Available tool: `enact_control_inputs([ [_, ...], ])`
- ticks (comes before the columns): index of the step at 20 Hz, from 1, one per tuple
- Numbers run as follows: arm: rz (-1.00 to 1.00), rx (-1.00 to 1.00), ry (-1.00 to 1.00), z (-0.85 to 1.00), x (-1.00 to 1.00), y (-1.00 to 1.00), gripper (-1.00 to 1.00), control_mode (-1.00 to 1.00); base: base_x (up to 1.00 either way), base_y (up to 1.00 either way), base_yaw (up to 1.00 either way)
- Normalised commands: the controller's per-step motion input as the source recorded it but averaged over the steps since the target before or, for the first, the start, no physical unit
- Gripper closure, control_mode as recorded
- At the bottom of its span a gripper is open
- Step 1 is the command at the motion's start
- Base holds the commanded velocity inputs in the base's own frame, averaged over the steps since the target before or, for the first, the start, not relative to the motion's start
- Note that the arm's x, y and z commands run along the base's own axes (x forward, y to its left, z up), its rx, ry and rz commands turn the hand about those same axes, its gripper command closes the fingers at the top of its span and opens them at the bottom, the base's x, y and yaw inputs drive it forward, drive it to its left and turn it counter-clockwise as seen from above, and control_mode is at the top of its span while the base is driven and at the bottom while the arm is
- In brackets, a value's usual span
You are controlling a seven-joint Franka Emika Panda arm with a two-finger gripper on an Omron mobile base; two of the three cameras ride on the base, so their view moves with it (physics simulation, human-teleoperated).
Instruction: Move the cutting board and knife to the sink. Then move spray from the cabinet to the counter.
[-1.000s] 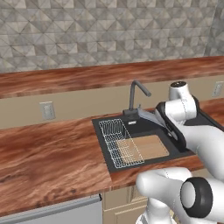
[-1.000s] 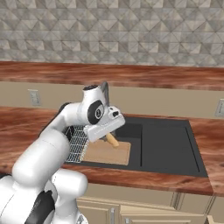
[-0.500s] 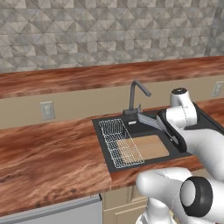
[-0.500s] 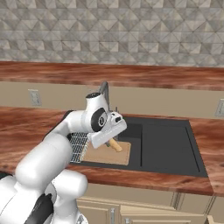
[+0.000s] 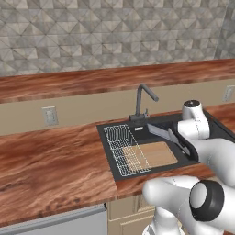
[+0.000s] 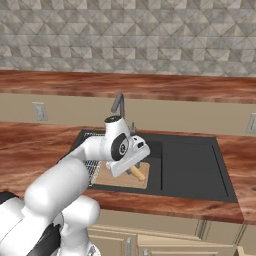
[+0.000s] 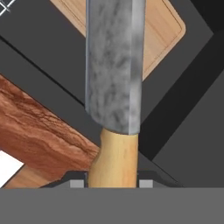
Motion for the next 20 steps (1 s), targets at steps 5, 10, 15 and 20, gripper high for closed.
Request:
enact_control_inputs([
  [5,0.00,0.00,-0.01,-0.15,0.22,0.00,1.00,-1.00,0.00,0.00,0.00],
  [10,0.00,0.00,-0.03,-0.13,0.30,0.00,1.00,-1.00,0.00,0.00,0.00],
  [15,0.00,0.07,-0.09,-0.16,0.23,0.00,1.00,-1.00,0.00,0.00,0.00],
  [20,0.00,0.10,-0.09,-0.25,0.10,0.00,1.00,-1.00,0.00,0.00,0.00],
])
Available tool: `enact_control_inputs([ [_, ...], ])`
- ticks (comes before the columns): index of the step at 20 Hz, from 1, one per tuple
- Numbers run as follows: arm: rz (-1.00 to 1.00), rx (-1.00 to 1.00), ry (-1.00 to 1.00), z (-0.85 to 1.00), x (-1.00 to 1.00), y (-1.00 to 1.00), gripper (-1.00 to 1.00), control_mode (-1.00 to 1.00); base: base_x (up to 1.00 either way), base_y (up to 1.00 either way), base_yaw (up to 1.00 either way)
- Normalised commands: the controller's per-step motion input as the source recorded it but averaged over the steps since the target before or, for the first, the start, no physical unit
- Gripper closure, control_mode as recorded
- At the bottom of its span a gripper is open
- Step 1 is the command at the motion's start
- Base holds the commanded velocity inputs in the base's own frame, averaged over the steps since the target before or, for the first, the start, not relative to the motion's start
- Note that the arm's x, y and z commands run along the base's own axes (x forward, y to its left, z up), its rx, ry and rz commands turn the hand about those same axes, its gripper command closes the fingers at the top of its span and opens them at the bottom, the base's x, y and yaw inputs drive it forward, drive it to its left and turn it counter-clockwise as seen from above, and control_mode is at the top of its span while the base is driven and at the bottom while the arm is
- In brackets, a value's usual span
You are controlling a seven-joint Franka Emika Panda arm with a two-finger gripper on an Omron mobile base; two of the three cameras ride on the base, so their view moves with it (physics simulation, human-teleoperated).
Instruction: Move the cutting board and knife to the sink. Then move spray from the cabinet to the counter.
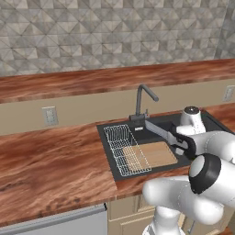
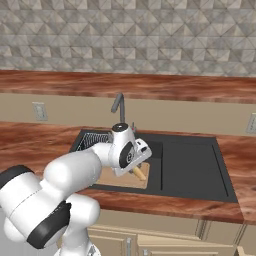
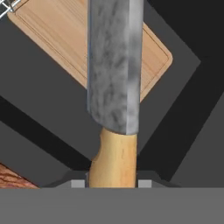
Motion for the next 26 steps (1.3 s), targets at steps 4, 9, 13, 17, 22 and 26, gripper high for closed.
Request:
enact_control_inputs([
  [4,0.00,0.02,-0.08,-0.30,0.06,0.00,1.00,-1.00,0.00,0.00,0.00],
  [9,0.00,0.00,-0.03,-0.11,0.11,0.00,1.00,-1.00,0.00,0.00,0.00],
  [13,0.00,0.00,0.00,-0.07,0.18,0.00,1.00,-1.00,0.00,0.00,0.00],
  [17,0.00,0.00,0.03,-0.14,0.18,0.00,1.00,-1.00,0.00,0.00,0.00],
  [22,0.00,0.00,0.04,-0.18,0.13,0.00,1.00,-1.00,0.00,0.00,0.00],
  [26,0.00,0.00,0.04,-0.25,0.09,-0.02,1.00,-1.00,0.00,0.00,0.00],
])
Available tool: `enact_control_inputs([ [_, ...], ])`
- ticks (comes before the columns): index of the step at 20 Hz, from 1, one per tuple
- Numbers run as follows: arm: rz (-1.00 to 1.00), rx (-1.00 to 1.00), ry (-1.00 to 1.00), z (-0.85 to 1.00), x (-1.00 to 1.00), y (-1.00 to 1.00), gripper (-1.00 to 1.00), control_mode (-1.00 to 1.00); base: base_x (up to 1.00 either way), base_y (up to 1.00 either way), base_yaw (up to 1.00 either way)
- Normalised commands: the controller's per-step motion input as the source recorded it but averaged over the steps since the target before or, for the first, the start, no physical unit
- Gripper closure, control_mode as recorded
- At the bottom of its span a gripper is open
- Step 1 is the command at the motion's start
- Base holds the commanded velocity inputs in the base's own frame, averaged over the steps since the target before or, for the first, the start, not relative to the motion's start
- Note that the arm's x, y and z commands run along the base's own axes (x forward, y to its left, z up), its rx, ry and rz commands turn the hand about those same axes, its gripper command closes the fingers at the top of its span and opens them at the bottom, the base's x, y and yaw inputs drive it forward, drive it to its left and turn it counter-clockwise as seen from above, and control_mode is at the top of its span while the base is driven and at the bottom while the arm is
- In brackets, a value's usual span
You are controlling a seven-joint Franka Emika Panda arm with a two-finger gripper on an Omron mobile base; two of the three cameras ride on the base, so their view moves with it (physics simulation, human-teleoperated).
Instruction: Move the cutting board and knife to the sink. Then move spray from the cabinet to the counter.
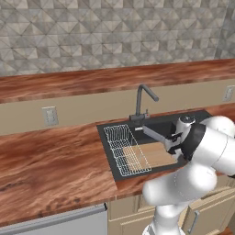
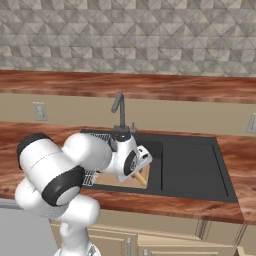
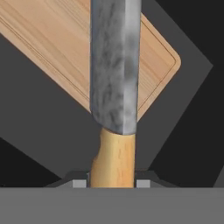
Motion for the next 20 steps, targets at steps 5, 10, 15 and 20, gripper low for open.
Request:
enact_control_inputs([
  [5,0.00,0.00,0.00,-0.24,0.07,0.00,1.00,-1.00,0.00,0.00,0.00],
  [10,0.00,0.00,0.00,-0.12,0.14,0.00,1.00,-1.00,0.00,0.00,0.00],
  [15,0.00,0.00,0.00,-0.24,0.20,0.00,1.00,-1.00,0.00,0.00,0.00],
  [20,0.00,0.00,0.00,-0.15,0.25,0.00,1.00,-1.00,0.00,0.00,0.00],
])
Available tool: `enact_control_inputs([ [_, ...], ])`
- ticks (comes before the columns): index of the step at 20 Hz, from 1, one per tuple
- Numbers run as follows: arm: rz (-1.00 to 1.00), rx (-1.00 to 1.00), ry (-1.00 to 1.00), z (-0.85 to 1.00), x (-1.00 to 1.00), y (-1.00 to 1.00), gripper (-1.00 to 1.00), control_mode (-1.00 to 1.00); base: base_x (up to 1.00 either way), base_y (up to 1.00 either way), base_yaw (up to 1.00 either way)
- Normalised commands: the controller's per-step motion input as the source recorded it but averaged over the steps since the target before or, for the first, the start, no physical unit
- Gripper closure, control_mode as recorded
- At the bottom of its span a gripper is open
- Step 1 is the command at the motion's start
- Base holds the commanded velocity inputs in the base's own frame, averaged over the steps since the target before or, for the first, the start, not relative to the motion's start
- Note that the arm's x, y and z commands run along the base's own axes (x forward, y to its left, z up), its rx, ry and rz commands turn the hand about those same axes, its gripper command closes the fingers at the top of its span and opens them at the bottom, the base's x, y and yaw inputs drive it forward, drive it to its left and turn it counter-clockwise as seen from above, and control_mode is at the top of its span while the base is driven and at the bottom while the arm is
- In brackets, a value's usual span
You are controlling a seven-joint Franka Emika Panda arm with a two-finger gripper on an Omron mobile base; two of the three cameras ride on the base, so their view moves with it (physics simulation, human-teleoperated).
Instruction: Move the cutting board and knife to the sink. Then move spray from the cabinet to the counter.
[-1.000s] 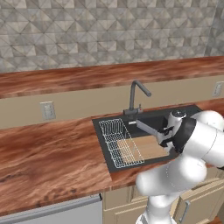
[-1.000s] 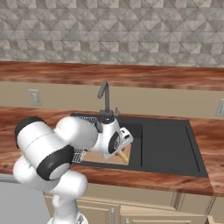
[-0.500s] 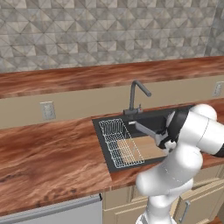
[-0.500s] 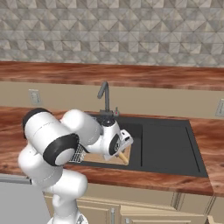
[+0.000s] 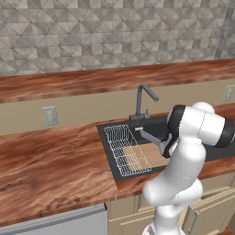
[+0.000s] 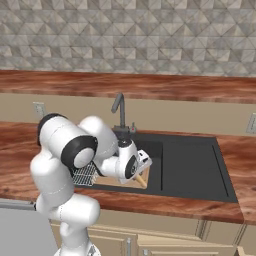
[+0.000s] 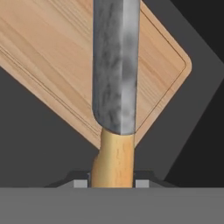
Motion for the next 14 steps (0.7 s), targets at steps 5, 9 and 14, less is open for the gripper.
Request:
enact_control_inputs([
  [5,0.00,0.00,0.00,-0.06,0.38,0.00,1.00,-1.00,0.00,0.00,0.00],
  [9,0.00,0.00,0.00,-0.05,0.31,0.00,1.00,-1.00,0.00,0.00,0.00],
  [14,0.00,0.00,0.00,-0.11,0.25,0.00,1.00,-1.00,0.00,0.00,0.00],
])
